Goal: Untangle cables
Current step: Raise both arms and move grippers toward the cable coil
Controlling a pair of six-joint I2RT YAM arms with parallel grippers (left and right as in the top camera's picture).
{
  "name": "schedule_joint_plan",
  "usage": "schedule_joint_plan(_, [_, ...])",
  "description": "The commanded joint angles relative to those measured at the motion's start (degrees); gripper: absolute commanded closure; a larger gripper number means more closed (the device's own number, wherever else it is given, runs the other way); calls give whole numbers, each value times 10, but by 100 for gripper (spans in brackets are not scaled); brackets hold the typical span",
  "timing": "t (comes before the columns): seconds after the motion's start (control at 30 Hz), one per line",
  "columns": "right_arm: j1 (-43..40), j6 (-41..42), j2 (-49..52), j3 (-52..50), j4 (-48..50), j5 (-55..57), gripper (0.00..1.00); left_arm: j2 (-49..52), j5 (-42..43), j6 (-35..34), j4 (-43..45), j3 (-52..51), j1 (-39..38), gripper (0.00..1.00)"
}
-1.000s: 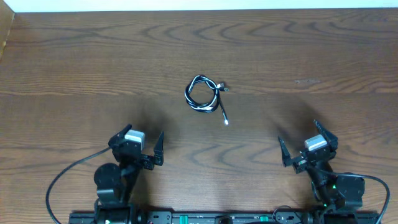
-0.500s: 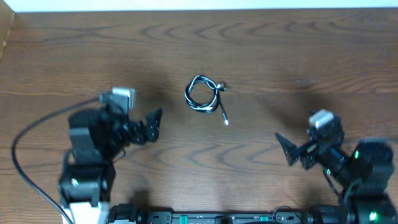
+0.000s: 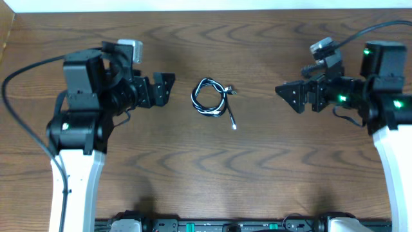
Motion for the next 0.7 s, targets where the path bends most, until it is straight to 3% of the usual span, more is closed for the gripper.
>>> schedule_joint_plan(0.0, [3, 61, 31, 7, 5, -46, 1, 69, 80, -9, 4, 1, -1, 2])
schedule_joint_plan(0.07, [3, 60, 43, 7, 2, -46, 1, 102, 78, -8, 5, 1, -1, 2])
schedule_joint_plan(0.17, [4, 60, 60, 7, -9, -45, 2, 171, 31, -5, 34, 1, -7, 12])
schedule_joint_plan(0.3, [17, 61, 66, 6, -13, -31, 5, 253, -70, -21, 97, 1, -54, 19])
schedule_joint_plan(0.47, [42, 61, 67, 6, -13, 0, 7, 327, -194, -24, 156, 1, -113, 19])
schedule_joint_plan(0.67, [67, 61, 67, 6, -13, 27, 5, 398, -262, -25, 220, 1, -161, 20])
